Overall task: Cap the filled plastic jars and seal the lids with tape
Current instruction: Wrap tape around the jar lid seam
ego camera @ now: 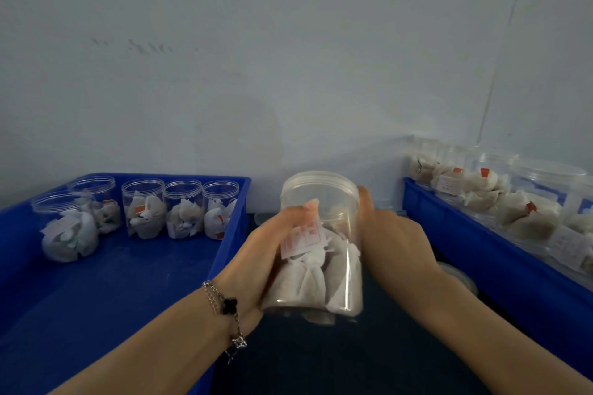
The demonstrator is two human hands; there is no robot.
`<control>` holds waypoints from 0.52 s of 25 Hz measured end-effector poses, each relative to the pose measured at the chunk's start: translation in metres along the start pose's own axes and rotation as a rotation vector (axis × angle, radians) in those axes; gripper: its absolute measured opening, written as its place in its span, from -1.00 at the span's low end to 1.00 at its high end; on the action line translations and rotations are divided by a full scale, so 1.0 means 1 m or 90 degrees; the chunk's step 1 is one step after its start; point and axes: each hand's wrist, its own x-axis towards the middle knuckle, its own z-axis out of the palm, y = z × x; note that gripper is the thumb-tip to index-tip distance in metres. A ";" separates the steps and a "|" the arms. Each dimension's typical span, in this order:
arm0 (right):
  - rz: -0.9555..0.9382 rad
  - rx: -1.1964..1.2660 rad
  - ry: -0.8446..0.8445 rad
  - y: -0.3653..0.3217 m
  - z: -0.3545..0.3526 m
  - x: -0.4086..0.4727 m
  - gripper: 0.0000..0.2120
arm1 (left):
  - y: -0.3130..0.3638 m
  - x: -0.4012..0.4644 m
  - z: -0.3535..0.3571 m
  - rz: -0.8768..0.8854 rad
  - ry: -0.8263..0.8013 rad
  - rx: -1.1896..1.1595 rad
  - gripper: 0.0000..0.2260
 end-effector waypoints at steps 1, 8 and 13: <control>0.011 0.007 0.019 -0.001 -0.003 0.000 -0.54 | 0.004 -0.001 0.006 -0.032 0.034 0.071 -0.78; 0.084 -0.054 0.072 -0.001 -0.011 -0.010 -0.36 | -0.005 0.015 0.003 -0.017 -0.007 0.131 -0.44; 0.072 -0.076 0.044 -0.012 -0.001 -0.019 -0.44 | -0.010 0.006 -0.006 0.042 -0.102 0.244 -0.25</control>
